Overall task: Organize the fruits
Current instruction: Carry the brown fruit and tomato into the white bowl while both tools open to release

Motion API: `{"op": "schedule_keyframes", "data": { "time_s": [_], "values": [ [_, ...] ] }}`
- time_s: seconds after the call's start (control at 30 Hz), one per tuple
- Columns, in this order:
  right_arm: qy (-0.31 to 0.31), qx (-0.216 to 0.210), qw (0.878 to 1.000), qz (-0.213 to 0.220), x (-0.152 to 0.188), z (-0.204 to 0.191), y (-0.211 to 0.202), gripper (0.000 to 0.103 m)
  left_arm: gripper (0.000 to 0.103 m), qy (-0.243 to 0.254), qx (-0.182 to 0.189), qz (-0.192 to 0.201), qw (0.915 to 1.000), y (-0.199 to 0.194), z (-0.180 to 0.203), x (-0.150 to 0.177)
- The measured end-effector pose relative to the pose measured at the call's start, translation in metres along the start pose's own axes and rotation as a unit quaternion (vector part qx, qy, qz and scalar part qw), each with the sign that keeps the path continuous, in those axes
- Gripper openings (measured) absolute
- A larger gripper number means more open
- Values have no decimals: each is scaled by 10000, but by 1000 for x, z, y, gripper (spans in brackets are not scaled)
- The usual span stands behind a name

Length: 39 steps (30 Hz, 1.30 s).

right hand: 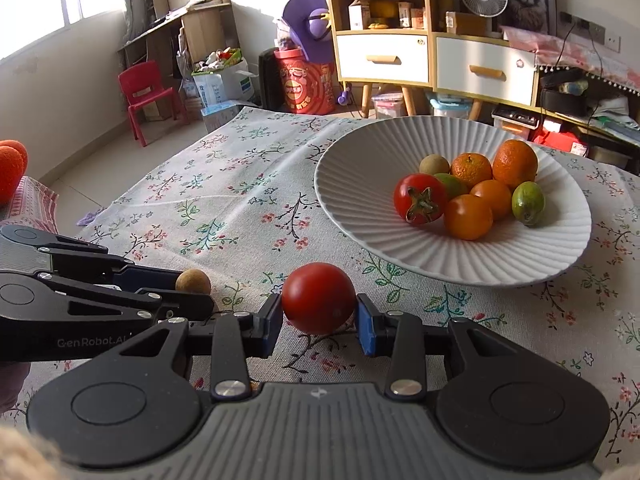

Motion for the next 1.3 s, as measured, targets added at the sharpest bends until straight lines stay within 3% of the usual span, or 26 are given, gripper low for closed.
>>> {"op": "schedule_keyframes", "data": {
  "time_s": [0.47,0.83,1.03,1.3],
  "values": [
    [87,-61,9994,324,-11,4,-35,35,27,-8,173,325,9993,-20,29,-19],
    [376,197,9963,743,-26,43,-44,35,27,-375,445,716,9957,-25,57,-49],
    [492,358,9956,714,-26,66,-33,35,27,-105,434,838,9955,-5,72,-68],
    [449,464,9968,480,-22,84,-18,35,27,-211,453,696,9963,43,66,-95]
  ]
}}
Point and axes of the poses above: each gripper's, at about its wrist camera, not at the fingertips, and y roughly the way its jaws point, z to its right, x to its underside, the point moved 4 cm from there along y, roughly the way its jaws point, and after that the axes turned 8 degrees about -y, right-handed, at the moved point
